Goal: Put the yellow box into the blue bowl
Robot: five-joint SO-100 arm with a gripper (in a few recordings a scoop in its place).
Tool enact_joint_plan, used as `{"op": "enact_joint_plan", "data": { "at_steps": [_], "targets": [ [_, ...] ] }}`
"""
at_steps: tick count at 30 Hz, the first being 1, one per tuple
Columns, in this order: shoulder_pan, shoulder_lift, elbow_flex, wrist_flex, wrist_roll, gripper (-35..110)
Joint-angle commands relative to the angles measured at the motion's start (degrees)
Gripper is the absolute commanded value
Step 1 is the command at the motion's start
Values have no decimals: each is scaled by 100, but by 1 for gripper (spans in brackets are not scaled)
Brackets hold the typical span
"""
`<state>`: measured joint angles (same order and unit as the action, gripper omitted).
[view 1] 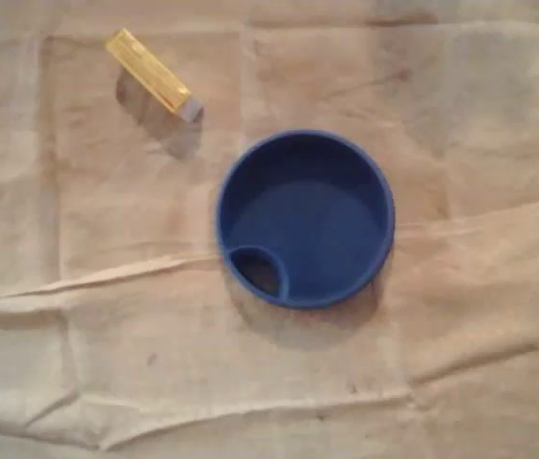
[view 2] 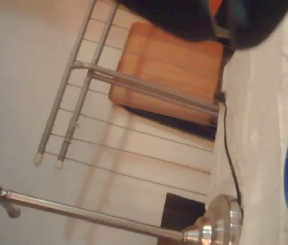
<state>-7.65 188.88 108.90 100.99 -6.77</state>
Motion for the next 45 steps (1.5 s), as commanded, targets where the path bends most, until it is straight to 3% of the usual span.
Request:
{"op": "enact_joint_plan", "data": {
  "at_steps": [1, 36, 45],
  "targets": [
    [-44, 220, -9, -44, -9, 0],
    [-53, 167, -9, -53, 26, 0],
    [9, -1582, -483, -62, 62, 0]
  ]
}}
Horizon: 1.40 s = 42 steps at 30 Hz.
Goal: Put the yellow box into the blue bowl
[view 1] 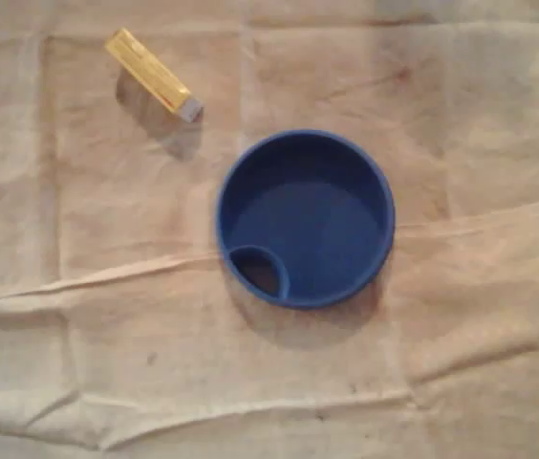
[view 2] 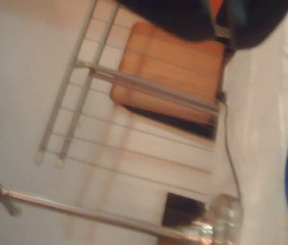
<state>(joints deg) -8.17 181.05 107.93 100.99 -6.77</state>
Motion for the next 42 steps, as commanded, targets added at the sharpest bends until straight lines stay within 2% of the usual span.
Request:
{"op": "enact_joint_plan", "data": {
  "at_steps": [1, 9, 18, 29, 42],
  "targets": [
    [62, -993, -545, -62, 70, 0],
    [193, -2461, -1450, -44, 114, 0],
    [1731, -4087, -1547, -35, 1169, 0],
    [3437, -5906, -1644, -53, 1213, 0],
    [4605, -8754, -4403, -26, 1213, 0]
  ]
}}
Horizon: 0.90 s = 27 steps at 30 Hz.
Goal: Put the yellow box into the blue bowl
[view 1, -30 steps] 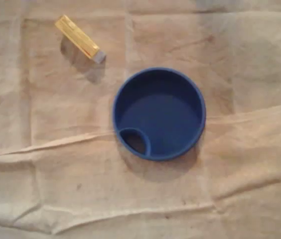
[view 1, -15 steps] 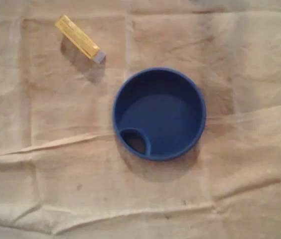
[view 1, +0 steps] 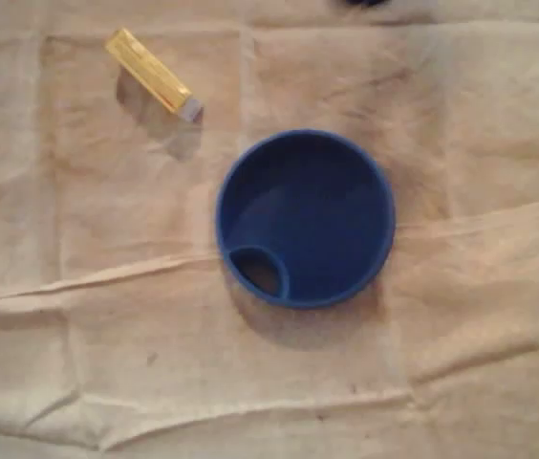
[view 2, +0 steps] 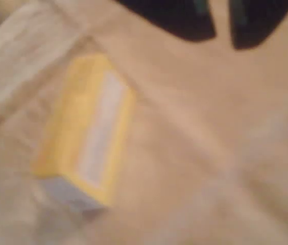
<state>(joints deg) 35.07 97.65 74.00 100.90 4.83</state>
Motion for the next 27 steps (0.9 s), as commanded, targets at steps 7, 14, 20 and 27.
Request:
{"op": "enact_joint_plan", "data": {
  "at_steps": [7, 14, 20, 27],
  "targets": [
    [519, -1705, -2171, -9, 53, 0],
    [510, -2461, -2944, -18, -141, 0],
    [527, -3164, -3305, -35, -562, 0],
    [466, -3876, -3902, -53, -545, 0]
  ]
}}
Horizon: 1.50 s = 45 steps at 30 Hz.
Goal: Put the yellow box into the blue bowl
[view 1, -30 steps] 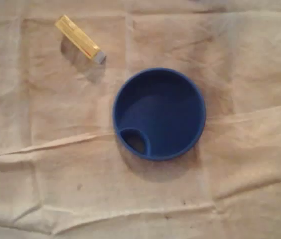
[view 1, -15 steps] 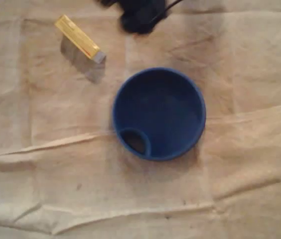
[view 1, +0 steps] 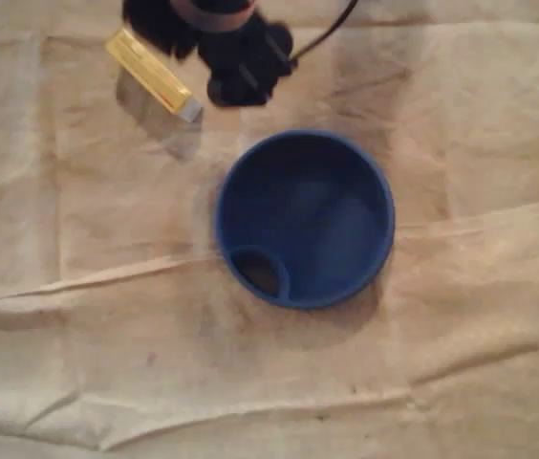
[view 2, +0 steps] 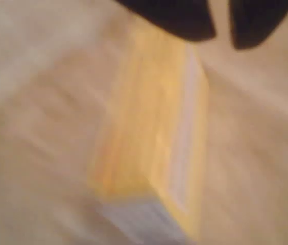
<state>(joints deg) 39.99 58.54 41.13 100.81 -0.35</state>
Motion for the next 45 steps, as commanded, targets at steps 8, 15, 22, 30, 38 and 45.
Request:
{"op": "enact_joint_plan", "data": {
  "at_steps": [8, 15, 22, 30, 38, 45],
  "targets": [
    [79, -861, -1749, -44, -88, 0],
    [202, -1257, -2241, -9, -79, 12],
    [255, -1257, -2224, 9, -44, 28],
    [308, -1389, -1644, 9, -62, 29],
    [299, -1371, -1195, -18, -79, 29],
    [255, -1441, -1204, -18, -79, 29]
  ]
}}
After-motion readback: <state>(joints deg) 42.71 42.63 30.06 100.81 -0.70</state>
